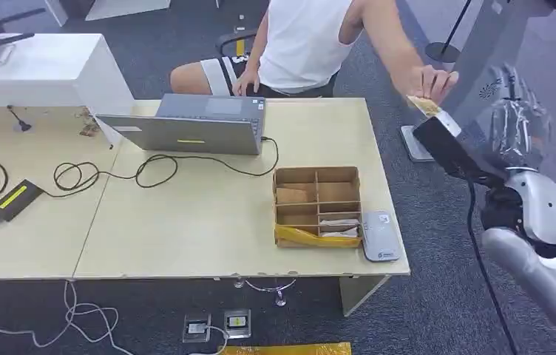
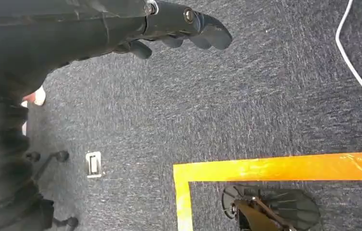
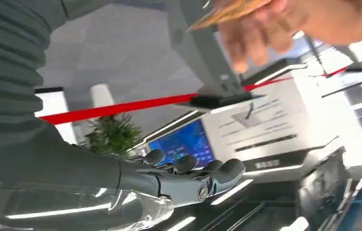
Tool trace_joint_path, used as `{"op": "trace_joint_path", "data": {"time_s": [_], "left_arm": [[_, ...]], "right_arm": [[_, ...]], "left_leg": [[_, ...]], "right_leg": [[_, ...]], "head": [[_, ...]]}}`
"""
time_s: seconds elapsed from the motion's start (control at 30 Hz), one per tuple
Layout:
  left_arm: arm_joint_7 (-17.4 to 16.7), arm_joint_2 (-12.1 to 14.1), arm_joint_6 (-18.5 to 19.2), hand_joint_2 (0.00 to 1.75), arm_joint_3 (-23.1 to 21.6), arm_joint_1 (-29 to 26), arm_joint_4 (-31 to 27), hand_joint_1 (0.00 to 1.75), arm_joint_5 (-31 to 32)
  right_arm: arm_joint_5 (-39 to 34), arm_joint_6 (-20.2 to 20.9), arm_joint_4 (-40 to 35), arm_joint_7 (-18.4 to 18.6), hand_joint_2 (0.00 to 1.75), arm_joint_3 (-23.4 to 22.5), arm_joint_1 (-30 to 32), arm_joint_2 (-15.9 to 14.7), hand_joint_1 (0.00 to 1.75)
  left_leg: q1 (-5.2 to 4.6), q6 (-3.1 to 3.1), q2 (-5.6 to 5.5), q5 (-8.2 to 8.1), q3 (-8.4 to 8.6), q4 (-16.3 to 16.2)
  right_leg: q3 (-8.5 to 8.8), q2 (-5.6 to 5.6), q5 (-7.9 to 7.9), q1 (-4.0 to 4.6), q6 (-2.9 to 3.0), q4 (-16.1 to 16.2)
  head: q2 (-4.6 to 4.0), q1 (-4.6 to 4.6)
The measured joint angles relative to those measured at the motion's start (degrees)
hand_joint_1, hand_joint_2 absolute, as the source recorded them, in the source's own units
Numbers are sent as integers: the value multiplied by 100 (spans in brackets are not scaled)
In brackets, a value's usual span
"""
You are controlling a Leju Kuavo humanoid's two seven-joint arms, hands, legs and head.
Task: Pass the card to the sensor for recognition and then transmit it.
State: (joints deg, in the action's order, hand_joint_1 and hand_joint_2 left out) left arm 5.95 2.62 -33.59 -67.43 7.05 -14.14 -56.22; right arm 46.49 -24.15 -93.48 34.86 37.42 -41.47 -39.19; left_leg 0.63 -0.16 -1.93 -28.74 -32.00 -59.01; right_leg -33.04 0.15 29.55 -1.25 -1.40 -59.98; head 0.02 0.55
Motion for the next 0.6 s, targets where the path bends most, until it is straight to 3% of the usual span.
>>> {"op": "trace_joint_path", "data": {"time_s": [0.6], "left_arm": [[-22,0,-9,175,-4,-7,-2,0,-37]], "right_arm": [[-275,-72,500,-450,175,906,-612,710,0]], "left_leg": [[1,-4,-3,3,-6,0]], "right_leg": [[-5,-1,-1,1,1,0]], "head": [[0,2]]}}
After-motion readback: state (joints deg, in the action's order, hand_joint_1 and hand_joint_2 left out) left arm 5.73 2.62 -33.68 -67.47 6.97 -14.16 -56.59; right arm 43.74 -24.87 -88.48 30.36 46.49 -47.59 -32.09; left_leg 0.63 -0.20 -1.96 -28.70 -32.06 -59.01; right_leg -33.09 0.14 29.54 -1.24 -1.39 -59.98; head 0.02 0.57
